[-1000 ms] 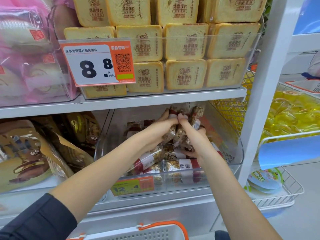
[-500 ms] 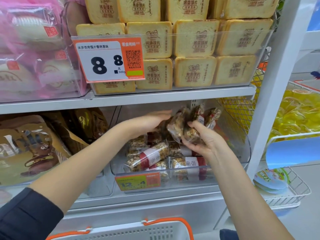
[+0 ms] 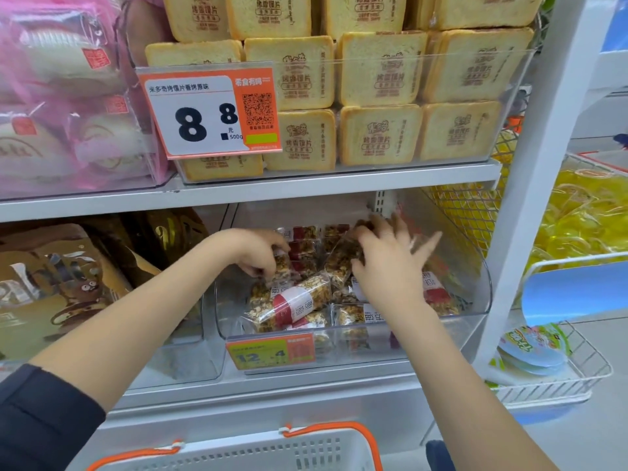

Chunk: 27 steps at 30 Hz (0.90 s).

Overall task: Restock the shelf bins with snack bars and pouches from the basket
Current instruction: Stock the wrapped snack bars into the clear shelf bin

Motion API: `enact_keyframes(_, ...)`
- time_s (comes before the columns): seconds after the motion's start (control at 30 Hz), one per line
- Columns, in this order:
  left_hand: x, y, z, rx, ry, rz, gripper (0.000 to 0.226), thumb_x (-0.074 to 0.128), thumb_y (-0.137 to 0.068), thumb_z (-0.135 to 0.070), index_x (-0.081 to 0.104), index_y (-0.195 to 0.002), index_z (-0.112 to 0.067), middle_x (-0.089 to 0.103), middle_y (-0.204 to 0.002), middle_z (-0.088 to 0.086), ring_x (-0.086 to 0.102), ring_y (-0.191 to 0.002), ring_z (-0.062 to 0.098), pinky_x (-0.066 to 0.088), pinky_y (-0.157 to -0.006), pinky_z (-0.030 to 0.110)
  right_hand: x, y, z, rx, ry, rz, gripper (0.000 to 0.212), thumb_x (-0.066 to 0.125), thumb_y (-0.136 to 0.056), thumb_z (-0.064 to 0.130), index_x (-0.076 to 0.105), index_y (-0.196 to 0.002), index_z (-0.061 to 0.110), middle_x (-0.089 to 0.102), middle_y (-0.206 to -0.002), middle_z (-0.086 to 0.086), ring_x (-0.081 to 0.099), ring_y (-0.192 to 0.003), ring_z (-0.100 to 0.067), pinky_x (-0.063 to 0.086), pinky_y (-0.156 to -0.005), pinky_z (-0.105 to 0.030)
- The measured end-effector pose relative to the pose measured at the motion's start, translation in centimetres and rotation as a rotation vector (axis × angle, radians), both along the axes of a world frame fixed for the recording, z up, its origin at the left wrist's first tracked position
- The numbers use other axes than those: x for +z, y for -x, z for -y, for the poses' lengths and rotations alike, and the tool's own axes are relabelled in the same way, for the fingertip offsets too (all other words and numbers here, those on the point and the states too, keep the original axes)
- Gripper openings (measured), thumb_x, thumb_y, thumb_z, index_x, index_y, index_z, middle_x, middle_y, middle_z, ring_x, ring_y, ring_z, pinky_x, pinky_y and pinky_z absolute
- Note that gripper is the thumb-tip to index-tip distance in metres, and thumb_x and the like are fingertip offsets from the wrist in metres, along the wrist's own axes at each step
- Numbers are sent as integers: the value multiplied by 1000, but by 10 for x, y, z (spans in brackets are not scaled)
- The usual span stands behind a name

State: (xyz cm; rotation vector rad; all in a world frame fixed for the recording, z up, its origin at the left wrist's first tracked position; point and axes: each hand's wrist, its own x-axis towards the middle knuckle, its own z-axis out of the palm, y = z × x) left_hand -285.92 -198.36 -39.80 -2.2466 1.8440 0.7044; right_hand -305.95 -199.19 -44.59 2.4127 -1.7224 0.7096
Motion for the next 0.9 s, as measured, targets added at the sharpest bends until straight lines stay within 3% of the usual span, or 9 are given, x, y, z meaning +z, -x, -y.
enact_keyframes(0.1,-6,0,4,172,144,-155,32,46,-98,-18,54,-129,-19,44,-139,3,52,-113,20,54,-80,27,-4,-10,-8,57,63,-132,37,54,-85,10,64,-114,31,59,-127,5,32,-138,-27,-18,-98,-74)
enact_keyframes(0.2,-18,3,8,169,288,-127,13,65,-87,-24,60,-98,-18,54,-111,1,54,-91,17,50,-64,24,-3,-12,-10,156,86,-133,44,49,-85,3,63,-114,33,66,-115,5,42,-131,-25,-18,-103,-70)
enact_keyframes(0.27,-19,-1,12,140,350,-91,26,73,-77,-14,53,-93,-19,54,-104,2,53,-82,15,41,-54,21,-1,-10,-8,377,-91,-11,58,46,-83,-4,56,-123,35,63,-121,5,50,-121,-17,8,-115,-63)
enact_keyframes(0.3,-18,-6,15,131,383,-87,36,74,-74,-10,50,-99,-18,54,-106,2,53,-85,17,41,-55,23,2,-8,-8,499,-262,93,62,45,-82,-7,54,-127,36,59,-127,5,56,-112,-9,34,-110,-49)
enact_keyframes(0.33,-17,-11,19,124,423,-88,48,75,-72,-7,47,-109,-16,53,-109,3,54,-92,20,43,-59,26,5,-5,-9,584,-437,179,63,45,-82,-6,52,-128,36,56,-130,6,60,-95,0,50,-90,-31)
enact_keyframes(0.4,-17,-20,29,91,478,-104,66,76,-70,-4,41,-125,-15,52,-118,6,53,-103,24,45,-71,31,6,-2,-11,674,-625,204,57,52,-84,0,52,-128,36,53,-133,9,58,-78,6,50,-68,-18)
enact_keyframes(0.53,-27,-32,56,-4,544,6,52,69,-76,-5,46,-122,-16,53,-120,7,48,-97,20,36,-73,26,-2,0,-7,687,-592,178,47,68,-86,20,54,-129,34,50,-137,14,44,-123,-3,35,-97,-19)
enact_keyframes(0.67,-35,-41,78,-1,489,23,40,71,-76,-4,53,-110,-17,56,-121,6,54,-107,25,47,-90,38,-7,-1,-3,653,-498,218,34,68,-87,28,60,-120,33,57,-128,14,50,-117,-3,41,-99,-23)
enact_keyframes(0.9,-37,-41,76,-76,578,162,37,64,-79,0,45,-103,-21,53,-109,7,52,-93,25,47,-75,36,-6,-6,-2,619,-459,276,19,65,-89,28,63,-107,27,61,-112,11,52,-106,-8,43,-88,-26)
